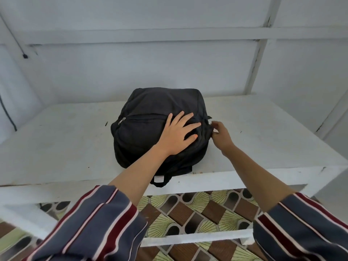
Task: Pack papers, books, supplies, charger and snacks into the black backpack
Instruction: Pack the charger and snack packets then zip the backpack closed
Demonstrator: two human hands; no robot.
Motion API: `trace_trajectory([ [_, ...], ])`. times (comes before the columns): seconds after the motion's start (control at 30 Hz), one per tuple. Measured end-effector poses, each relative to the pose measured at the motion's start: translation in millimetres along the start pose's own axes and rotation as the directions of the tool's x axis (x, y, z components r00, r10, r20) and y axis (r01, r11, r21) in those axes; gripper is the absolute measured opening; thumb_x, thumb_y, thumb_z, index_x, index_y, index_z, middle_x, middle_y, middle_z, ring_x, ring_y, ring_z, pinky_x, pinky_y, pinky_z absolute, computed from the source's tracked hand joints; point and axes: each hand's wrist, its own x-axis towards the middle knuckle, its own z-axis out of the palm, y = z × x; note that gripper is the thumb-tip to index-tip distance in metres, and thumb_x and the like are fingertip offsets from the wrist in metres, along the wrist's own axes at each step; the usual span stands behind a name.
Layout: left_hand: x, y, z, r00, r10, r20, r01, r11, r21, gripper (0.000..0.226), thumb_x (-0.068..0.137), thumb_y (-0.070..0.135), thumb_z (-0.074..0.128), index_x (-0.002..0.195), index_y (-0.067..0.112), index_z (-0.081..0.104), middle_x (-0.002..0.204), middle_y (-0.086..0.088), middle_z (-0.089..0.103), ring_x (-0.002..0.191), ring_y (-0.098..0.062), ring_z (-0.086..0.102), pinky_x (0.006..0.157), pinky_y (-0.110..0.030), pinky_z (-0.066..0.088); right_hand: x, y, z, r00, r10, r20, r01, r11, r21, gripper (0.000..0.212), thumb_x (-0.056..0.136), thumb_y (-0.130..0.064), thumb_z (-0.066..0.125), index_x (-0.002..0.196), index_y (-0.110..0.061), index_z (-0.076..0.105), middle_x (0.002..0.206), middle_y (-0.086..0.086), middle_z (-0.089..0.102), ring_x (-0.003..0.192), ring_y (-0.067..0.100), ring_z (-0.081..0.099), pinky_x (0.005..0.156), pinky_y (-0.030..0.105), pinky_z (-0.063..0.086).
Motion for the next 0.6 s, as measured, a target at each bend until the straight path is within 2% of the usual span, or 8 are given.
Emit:
trace_trajectory([
  [0.07, 0, 0, 0, 1.000, -0.011, 0.004, 0.011, 1.000, 0.001, 0.063, 0.084, 0.054, 0.018, 0.135, 0.031, 0.046, 0.152, -0.001, 0.030, 0.143, -0.027, 0.016, 0.114, -0.050, 0.001, 6, -1, 0, 0.999, -0.037, 0.026, 0.038, 0.998, -0.048, 0.036, 0.092, 0.005, 0.043, 0.126, -0.003, 0.052, 0.123, 0.010, 0.057, 0.106, 0.023, 0.054, 0.094, 0.029, 0.045],
  [0.13, -1, 0, -1, 1.000, -0.018, 0.011, 0.018, 1.000, 0.005, 0.063, 0.084, 0.054, 0.018, 0.135, 0.031, 0.047, 0.151, -0.001, 0.030, 0.143, -0.027, 0.016, 0.114, -0.049, 0.001, 9, 0, 0, 0.999, -0.041, 0.012, 0.042, 0.997, -0.071, 0.032, 0.090, 0.007, 0.044, 0.116, 0.001, 0.061, 0.109, 0.015, 0.065, 0.086, 0.022, 0.059, 0.084, 0.033, 0.051],
  [0.2, -1, 0, 0, 1.000, -0.021, 0.017, 0.021, 1.000, 0.012, 0.063, 0.084, 0.054, 0.018, 0.135, 0.031, 0.046, 0.151, 0.000, 0.030, 0.143, -0.026, 0.016, 0.114, -0.048, 0.000, 11, 1, -1, 1.000, -0.024, 0.001, 0.024, 0.996, -0.081, 0.029, 0.089, 0.007, 0.047, 0.111, 0.004, 0.064, 0.095, 0.014, 0.065, 0.070, 0.017, 0.057, 0.070, 0.026, 0.049],
  [0.27, -1, 0, 0, 1.000, -0.021, 0.016, 0.021, 1.000, 0.022, 0.063, 0.084, 0.054, 0.018, 0.135, 0.031, 0.047, 0.151, 0.000, 0.031, 0.143, -0.026, 0.017, 0.114, -0.048, 0.000, 11, 2, -3, 1.000, -0.028, -0.003, 0.027, 0.990, -0.139, 0.028, 0.088, 0.005, 0.049, 0.111, 0.003, 0.064, 0.094, 0.015, 0.067, 0.071, 0.020, 0.061, 0.070, 0.024, 0.049],
  [0.37, -2, 1, -1, 0.999, -0.027, 0.018, 0.027, 0.999, 0.023, 0.063, 0.084, 0.054, 0.018, 0.135, 0.031, 0.047, 0.151, -0.001, 0.031, 0.143, -0.026, 0.017, 0.115, -0.048, 0.001, 6, 1, -7, 0.992, -0.119, -0.031, 0.106, 0.957, -0.269, 0.027, 0.088, 0.003, 0.048, 0.113, 0.001, 0.060, 0.091, 0.019, 0.069, 0.078, 0.029, 0.063, 0.069, 0.026, 0.045],
  [0.47, -4, 1, -2, 0.999, -0.031, 0.028, 0.030, 0.999, 0.021, 0.059, 0.086, 0.054, 0.021, 0.134, 0.031, 0.048, 0.151, 0.000, 0.031, 0.143, -0.026, 0.016, 0.115, -0.047, 0.002, -4, 5, -12, 0.973, -0.228, -0.024, 0.206, 0.916, -0.343, 0.022, 0.090, -0.001, 0.051, 0.112, -0.001, 0.049, 0.077, 0.021, 0.065, 0.068, 0.030, 0.057, 0.061, 0.030, 0.040],
  [0.6, -5, 4, -4, 0.997, -0.047, 0.058, 0.044, 0.998, 0.041, 0.042, 0.097, 0.038, 0.039, 0.138, 0.030, 0.043, 0.154, -0.001, 0.024, 0.144, -0.026, 0.011, 0.115, -0.047, 0.001, -25, 7, -16, 0.939, -0.339, 0.062, 0.325, 0.812, -0.485, 0.020, 0.091, 0.000, 0.048, 0.110, -0.001, 0.043, 0.071, 0.020, 0.062, 0.059, 0.029, 0.050, 0.056, 0.034, 0.039],
])
